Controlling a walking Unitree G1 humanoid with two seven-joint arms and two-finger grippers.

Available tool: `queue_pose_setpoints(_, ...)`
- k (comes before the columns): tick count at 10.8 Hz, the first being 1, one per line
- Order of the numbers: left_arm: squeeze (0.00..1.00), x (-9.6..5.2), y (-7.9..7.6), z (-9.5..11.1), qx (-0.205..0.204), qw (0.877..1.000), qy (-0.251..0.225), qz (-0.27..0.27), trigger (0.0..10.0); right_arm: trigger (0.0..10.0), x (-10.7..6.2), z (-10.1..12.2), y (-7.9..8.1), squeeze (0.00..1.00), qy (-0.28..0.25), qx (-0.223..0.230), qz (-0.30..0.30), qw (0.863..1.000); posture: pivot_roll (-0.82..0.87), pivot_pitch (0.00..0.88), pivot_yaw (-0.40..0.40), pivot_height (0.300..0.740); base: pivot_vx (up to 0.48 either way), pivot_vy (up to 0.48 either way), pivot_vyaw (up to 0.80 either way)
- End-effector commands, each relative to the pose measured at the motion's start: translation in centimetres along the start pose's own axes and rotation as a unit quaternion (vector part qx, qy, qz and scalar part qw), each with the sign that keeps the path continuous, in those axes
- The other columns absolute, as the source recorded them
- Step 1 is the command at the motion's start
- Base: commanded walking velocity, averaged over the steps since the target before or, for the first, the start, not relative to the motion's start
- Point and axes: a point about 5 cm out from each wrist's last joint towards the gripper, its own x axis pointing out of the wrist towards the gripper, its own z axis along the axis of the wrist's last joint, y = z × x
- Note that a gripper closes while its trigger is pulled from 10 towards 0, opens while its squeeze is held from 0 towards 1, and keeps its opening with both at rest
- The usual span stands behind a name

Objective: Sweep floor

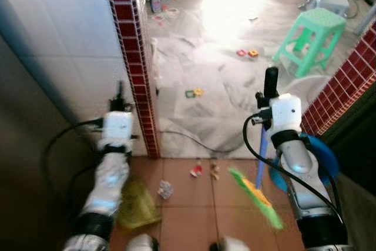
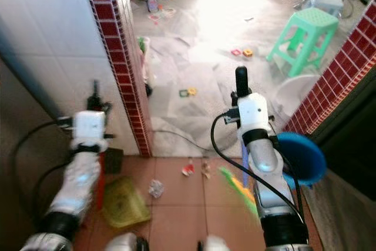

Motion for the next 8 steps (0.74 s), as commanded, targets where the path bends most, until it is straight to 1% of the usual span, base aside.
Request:
queue_pose_setpoints(1,0.00,1.3,-0.8,1.4,0.006,0.999,-0.036,0.001,10.0,10.0,0.8,1.7,-0.9,0.00,-0.028,-0.009,-0.006,1.000,-0.16,0.119,0.005,0.740,0.000,0.000,0.00)
queue_pose_setpoints(2,0.00,1.6,-1.4,1.4,0.003,0.999,-0.036,-0.005,10.0,10.0,1.2,2.0,-1.3,0.00,-0.029,-0.009,-0.010,0.999,-0.16,0.124,0.005,0.740,0.000,0.000,0.00)
queue_pose_setpoints(3,0.00,1.9,-2.9,1.6,-0.015,0.999,-0.037,-0.023,10.0,10.0,2.4,2.7,-2.0,0.00,-0.036,-0.005,-0.021,0.999,-0.17,0.130,0.011,0.740,0.000,0.000,0.00)
queue_pose_setpoints(4,0.00,1.9,-4.0,1.3,-0.014,0.999,-0.021,-0.034,10.0,10.0,3.4,3.4,-2.3,0.00,-0.046,-0.006,-0.029,0.998,-0.17,0.136,0.016,0.740,0.000,0.000,0.00)
queue_pose_setpoints(5,0.00,1.8,-4.7,1.1,-0.013,0.999,-0.010,-0.044,10.0,10.0,4.2,4.1,-2.5,0.00,-0.057,-0.007,-0.040,0.998,-0.18,0.136,0.021,0.740,0.000,0.000,0.00)
queue_pose_setpoints(6,0.00,1.5,-5.3,0.6,-0.013,0.998,0.003,-0.054,10.0,10.0,5.0,4.9,-2.9,0.00,-0.070,-0.018,-0.058,0.996,-0.17,0.130,0.024,0.740,0.000,0.000,0.00)
queue_pose_setpoints(7,0.00,1.4,-5.5,0.2,-0.020,0.998,0.016,-0.057,10.0,10.0,5.5,5.1,-2.9,0.00,-0.073,-0.011,-0.070,0.995,-0.17,0.124,0.024,0.740,0.000,0.000,0.00)
queue_pose_setpoints(8,0.00,1.4,-5.8,0.0,-0.042,0.996,0.031,-0.067,10.0,10.0,6.0,5.2,-2.4,0.00,-0.074,0.001,-0.071,0.995,-0.17,0.119,0.024,0.740,0.000,0.000,0.00)
